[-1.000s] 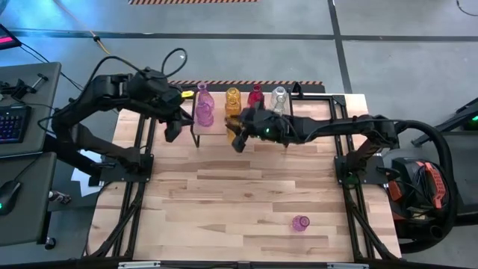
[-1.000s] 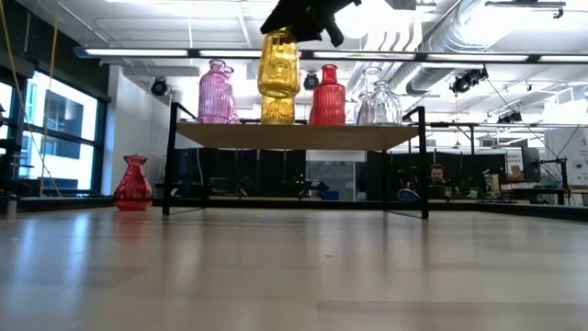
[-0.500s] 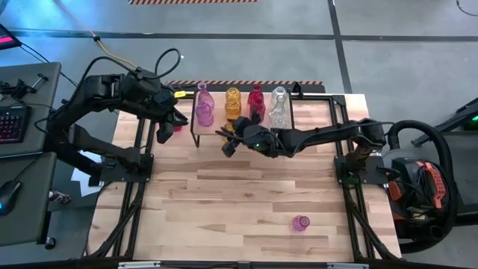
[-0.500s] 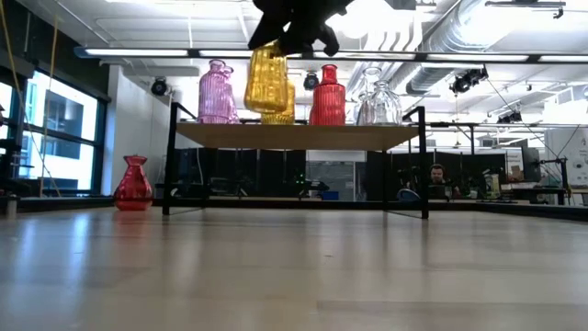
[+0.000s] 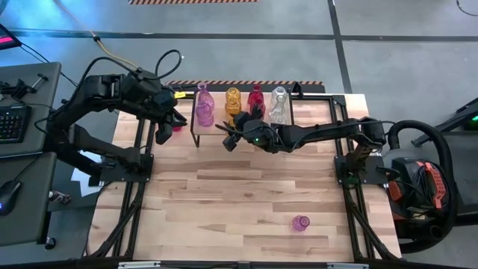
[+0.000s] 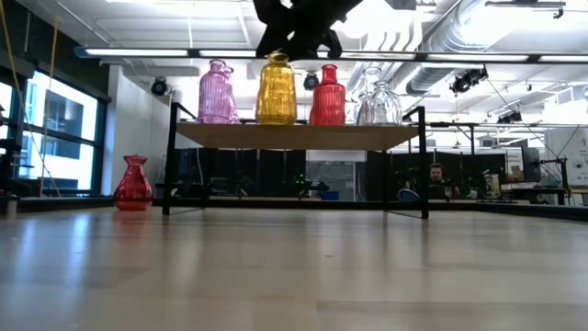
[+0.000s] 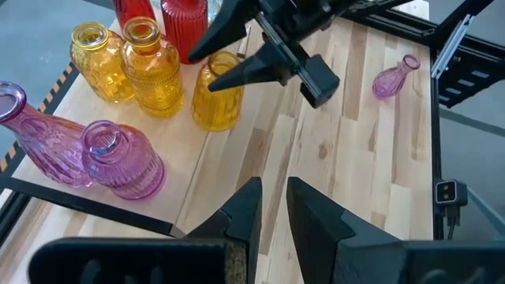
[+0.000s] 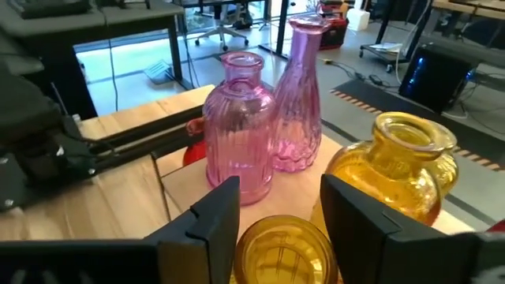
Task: Sort vases onto shelf
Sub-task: Put the yellow vase on the shelf aligned with the other yellow vases
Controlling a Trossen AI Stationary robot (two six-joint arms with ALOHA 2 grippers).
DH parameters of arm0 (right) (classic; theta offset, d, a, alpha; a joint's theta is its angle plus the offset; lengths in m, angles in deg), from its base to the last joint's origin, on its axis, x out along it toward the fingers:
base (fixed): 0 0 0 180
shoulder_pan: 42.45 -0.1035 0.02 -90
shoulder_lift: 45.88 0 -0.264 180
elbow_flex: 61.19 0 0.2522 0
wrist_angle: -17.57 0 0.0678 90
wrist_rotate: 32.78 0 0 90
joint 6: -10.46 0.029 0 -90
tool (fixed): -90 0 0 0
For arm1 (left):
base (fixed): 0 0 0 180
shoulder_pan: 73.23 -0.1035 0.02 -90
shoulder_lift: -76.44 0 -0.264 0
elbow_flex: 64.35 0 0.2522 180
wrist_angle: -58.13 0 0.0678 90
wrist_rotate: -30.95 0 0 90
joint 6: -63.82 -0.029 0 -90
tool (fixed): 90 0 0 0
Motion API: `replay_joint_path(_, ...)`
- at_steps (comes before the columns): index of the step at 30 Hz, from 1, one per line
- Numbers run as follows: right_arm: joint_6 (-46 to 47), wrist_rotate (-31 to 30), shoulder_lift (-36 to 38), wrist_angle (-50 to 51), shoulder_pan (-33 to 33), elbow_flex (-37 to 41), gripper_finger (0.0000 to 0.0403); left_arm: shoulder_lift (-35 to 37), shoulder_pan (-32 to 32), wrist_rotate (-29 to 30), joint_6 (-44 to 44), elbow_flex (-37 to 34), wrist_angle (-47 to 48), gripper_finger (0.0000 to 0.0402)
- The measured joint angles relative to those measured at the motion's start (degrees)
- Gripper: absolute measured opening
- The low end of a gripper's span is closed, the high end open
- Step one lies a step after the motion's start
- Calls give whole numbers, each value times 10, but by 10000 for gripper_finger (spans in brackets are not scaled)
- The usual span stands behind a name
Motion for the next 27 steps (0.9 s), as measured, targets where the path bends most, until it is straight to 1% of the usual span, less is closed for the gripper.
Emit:
replay_joint_path(8, -6, 7, 0, 7, 4, -1, 121, 0, 0, 0, 0, 0, 0, 54)
replay_joint_path(18, 4, 37, 1, 16, 24, -2, 125, 0, 0, 0, 2, 0, 0, 54)
replay_joint_path(22, -19, 24, 1, 19, 29, -2, 124, 0, 0, 0, 2, 0, 0, 54)
replay_joint_path(27, -17, 26, 1, 25, 30, -1, 124, 0, 0, 0, 2, 0, 0, 54)
